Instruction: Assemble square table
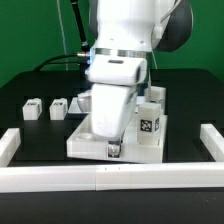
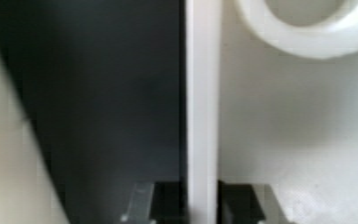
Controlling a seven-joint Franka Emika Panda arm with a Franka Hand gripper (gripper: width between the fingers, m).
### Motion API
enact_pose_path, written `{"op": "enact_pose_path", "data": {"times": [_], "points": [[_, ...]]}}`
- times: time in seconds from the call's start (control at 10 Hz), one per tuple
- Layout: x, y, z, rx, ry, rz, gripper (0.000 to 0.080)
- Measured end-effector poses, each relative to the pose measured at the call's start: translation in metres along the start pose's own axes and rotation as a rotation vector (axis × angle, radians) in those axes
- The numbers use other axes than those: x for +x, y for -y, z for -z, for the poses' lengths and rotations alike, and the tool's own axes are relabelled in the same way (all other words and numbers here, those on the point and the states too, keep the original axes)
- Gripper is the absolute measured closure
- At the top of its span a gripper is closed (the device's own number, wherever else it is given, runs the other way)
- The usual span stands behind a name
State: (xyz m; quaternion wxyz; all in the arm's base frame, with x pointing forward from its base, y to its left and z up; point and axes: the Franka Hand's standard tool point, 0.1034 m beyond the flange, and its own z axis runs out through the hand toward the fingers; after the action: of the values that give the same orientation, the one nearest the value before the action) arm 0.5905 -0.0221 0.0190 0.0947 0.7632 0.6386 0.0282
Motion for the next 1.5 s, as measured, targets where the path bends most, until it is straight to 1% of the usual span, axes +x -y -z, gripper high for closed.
{"op": "enact_pose_path", "data": {"times": [0.1, 0.2, 0.5, 0.6, 0.7, 0.8, 0.9, 1.1, 1.3, 1.5], "points": [[0.004, -0.004, -0.004, -0.008, 0.022, 0.244, 0.0722], [0.001, -0.005, -0.003, -0.009, 0.024, 0.248, 0.0722], [-0.002, -0.004, -0.004, -0.007, 0.048, 0.470, 0.0723], [0.008, -0.003, -0.003, -0.004, 0.050, 0.595, 0.0723], [0.027, -0.001, -0.001, -0.009, 0.037, 0.657, 0.0724], [0.053, 0.007, 0.003, 0.010, 0.023, 0.580, 0.0724], [0.066, 0.009, 0.005, 0.008, 0.019, 0.575, 0.0726], [0.064, 0.010, 0.004, 0.009, 0.025, 0.656, 0.0726], [0.062, 0.009, 0.004, 0.008, 0.040, 0.823, 0.0729], [0.069, 0.009, 0.012, -0.005, 0.039, 1.018, 0.0731]]}}
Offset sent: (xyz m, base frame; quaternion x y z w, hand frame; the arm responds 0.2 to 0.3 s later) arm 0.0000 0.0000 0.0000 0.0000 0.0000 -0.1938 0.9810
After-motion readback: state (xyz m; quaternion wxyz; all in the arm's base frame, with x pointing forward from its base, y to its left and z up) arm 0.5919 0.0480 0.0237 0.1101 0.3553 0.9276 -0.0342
